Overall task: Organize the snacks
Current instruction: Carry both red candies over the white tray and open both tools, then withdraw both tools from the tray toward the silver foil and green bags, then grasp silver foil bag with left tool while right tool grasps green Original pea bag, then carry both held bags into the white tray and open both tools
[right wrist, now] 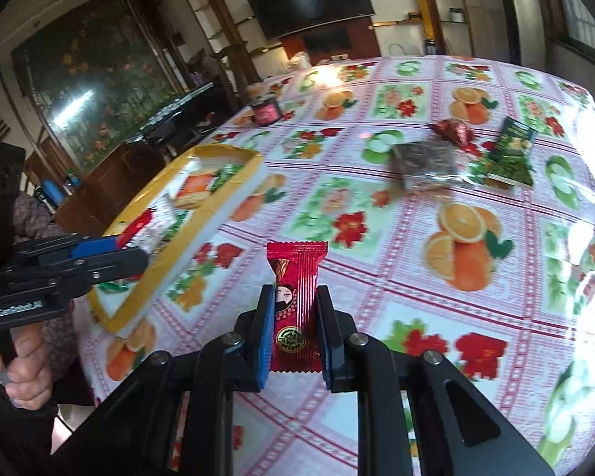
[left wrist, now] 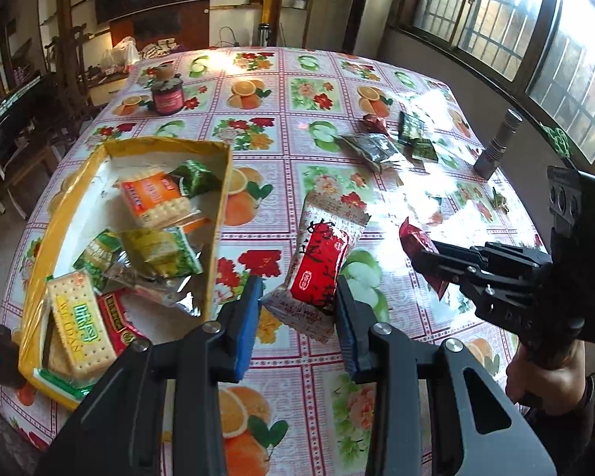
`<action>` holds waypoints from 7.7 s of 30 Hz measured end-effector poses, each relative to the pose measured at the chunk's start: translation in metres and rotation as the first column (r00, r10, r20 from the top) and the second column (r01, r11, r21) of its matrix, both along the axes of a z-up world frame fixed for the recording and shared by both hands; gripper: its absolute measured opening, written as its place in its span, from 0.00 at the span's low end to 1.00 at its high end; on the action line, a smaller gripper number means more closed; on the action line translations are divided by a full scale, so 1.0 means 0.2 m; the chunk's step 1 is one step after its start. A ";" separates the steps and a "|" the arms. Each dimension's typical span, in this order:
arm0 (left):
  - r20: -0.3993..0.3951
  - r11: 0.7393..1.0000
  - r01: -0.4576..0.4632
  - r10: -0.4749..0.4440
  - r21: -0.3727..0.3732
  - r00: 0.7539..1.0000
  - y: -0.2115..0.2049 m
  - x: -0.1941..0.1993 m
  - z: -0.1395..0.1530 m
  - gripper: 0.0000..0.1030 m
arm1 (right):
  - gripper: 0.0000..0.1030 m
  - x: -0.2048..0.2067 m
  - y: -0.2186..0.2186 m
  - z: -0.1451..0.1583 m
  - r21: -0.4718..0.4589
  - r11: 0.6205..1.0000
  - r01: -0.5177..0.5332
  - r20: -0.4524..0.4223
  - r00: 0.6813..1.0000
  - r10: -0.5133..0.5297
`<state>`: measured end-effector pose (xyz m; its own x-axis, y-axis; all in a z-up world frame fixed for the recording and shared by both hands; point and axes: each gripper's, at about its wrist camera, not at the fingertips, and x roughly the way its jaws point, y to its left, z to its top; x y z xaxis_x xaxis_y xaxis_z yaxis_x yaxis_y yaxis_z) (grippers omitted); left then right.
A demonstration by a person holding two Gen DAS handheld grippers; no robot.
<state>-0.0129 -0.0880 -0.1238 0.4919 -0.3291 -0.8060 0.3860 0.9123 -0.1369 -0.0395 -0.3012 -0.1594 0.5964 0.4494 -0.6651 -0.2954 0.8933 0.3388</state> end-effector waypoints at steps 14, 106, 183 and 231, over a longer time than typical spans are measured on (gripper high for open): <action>0.011 0.990 -0.140 0.140 -0.019 0.990 0.34 0.01 0.01 0.36 | 0.17 0.03 0.33 0.03 0.023 0.988 -0.154 0.004 0.988 0.154; -0.009 0.929 -0.362 0.364 0.071 0.931 0.76 0.10 -0.16 0.76 | 0.53 0.21 0.90 0.00 0.006 0.931 -0.365 -0.023 0.931 0.365; -0.205 0.991 -0.133 0.135 0.025 0.969 -0.96 0.98 -0.41 0.97 | 0.52 0.81 -0.84 -0.18 -0.085 0.902 0.423 -0.068 0.901 -0.429; -0.057 0.995 -0.098 0.098 0.011 0.994 -0.46 0.56 -0.15 0.58 | 0.42 0.42 -0.53 -0.07 -0.006 0.965 0.264 -0.009 0.965 -0.264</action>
